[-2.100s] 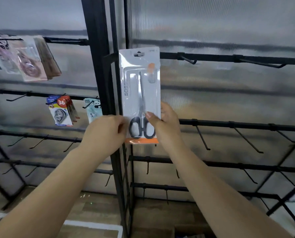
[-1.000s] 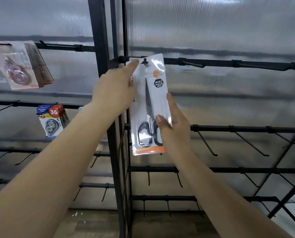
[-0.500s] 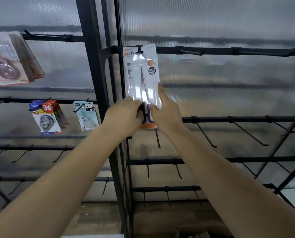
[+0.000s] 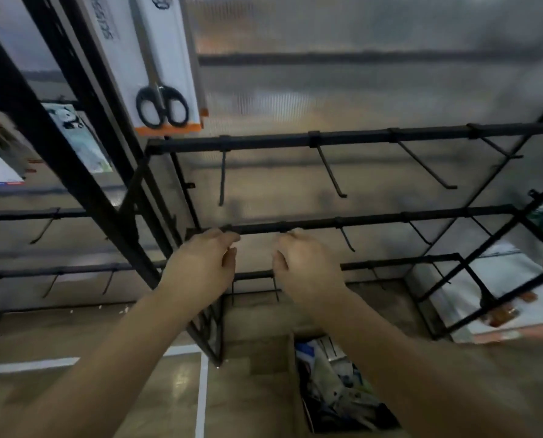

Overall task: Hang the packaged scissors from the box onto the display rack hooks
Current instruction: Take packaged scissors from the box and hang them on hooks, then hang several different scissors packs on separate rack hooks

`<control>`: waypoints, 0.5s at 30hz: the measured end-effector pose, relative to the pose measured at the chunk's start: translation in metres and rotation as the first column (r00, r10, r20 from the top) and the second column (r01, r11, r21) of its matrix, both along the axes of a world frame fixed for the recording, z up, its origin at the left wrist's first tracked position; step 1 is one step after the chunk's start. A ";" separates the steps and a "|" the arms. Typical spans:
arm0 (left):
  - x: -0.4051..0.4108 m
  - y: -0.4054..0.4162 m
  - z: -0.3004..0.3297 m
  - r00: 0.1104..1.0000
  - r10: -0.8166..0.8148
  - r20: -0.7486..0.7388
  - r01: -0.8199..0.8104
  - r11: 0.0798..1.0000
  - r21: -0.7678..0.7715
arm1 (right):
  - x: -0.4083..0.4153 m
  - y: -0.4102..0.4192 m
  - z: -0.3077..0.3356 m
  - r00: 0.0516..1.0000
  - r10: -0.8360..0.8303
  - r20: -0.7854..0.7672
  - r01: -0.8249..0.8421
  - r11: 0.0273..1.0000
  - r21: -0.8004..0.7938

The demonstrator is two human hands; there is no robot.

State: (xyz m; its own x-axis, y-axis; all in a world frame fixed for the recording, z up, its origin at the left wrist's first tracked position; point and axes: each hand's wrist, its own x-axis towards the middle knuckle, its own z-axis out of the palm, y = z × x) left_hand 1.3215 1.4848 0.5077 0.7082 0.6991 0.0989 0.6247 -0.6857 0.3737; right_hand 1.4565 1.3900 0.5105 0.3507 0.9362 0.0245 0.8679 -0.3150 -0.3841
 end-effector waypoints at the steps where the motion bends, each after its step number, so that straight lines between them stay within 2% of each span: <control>1: 0.008 -0.007 -0.010 1.000 0.006 -0.011 -0.006 1.000 -0.025 | 0.011 -0.011 -0.011 0.999 -0.003 -0.031 0.002 0.999 -0.036; 9: 0.086 -0.105 -0.124 0.969 0.071 -0.236 -0.145 0.938 -0.314 | 0.123 -0.114 -0.110 0.967 -0.135 -0.214 0.068 0.953 -0.294; 12: 0.120 -0.141 -0.173 0.940 0.096 -0.329 -0.227 0.892 -0.390 | 0.168 -0.158 -0.160 0.939 -0.230 -0.256 0.135 0.930 -0.341; 15: 0.154 -0.166 -0.223 0.934 0.105 -0.341 -0.261 0.853 -0.452 | 0.202 -0.197 -0.213 0.879 -0.355 -0.318 0.220 0.895 -0.389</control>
State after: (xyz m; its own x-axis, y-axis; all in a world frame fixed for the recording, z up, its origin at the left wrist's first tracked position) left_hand 1.4758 1.3188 0.2846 0.5030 0.7213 -0.4763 0.8536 -0.3279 0.4049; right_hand 1.6584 1.1930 0.2978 0.5248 0.7197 -0.4546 0.5313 -0.6942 -0.4857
